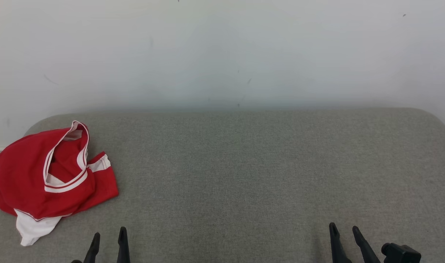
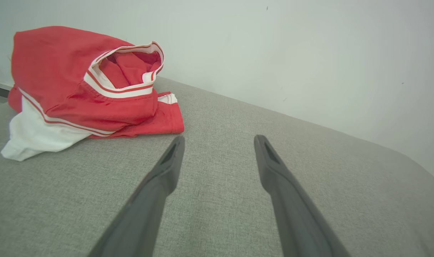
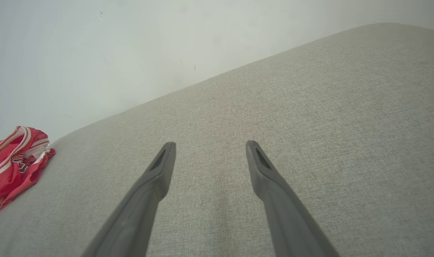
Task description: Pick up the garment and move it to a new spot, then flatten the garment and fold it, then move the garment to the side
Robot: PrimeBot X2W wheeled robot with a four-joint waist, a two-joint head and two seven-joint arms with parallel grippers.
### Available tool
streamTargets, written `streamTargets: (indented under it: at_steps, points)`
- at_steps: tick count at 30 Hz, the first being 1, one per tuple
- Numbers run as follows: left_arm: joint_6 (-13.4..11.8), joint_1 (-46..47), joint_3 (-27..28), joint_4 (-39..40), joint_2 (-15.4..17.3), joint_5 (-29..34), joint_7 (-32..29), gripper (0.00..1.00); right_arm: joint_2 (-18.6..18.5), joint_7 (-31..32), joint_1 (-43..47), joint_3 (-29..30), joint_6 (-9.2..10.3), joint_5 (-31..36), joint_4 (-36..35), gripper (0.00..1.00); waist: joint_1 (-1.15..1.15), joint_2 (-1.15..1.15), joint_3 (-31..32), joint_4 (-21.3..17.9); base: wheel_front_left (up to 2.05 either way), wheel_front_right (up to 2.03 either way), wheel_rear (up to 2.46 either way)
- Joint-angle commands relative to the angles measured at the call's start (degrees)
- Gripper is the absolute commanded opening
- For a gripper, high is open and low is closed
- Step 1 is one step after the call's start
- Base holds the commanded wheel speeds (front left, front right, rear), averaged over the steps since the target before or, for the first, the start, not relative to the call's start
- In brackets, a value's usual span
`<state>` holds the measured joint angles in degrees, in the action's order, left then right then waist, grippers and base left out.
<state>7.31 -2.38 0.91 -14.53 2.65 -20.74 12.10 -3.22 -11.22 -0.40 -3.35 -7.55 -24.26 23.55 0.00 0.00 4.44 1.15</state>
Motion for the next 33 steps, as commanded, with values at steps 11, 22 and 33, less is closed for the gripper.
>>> streamTargets:
  at_steps: [11,22,33]
  points:
    - [0.2,-0.7,-0.2,-0.2,0.3,4.7,1.7,1.00,0.3,-1.5,1.1,0.3,0.10,6.3,-0.3,1.00,0.00,0.00,0.5,0.3,0.00,0.00,0.00]
    - [0.1,-1.1,-0.4,-0.2,0.4,8.1,2.8,1.00,0.4,-2.6,1.5,-0.5,0.11,10.6,-0.1,1.00,0.00,0.00,1.1,0.4,0.00,0.00,0.00]
    - [0.1,-1.3,0.1,-0.3,0.4,8.9,3.2,1.00,0.4,-2.7,1.6,-1.0,0.12,11.8,0.3,1.00,0.00,0.00,1.1,0.3,0.00,0.00,0.00]
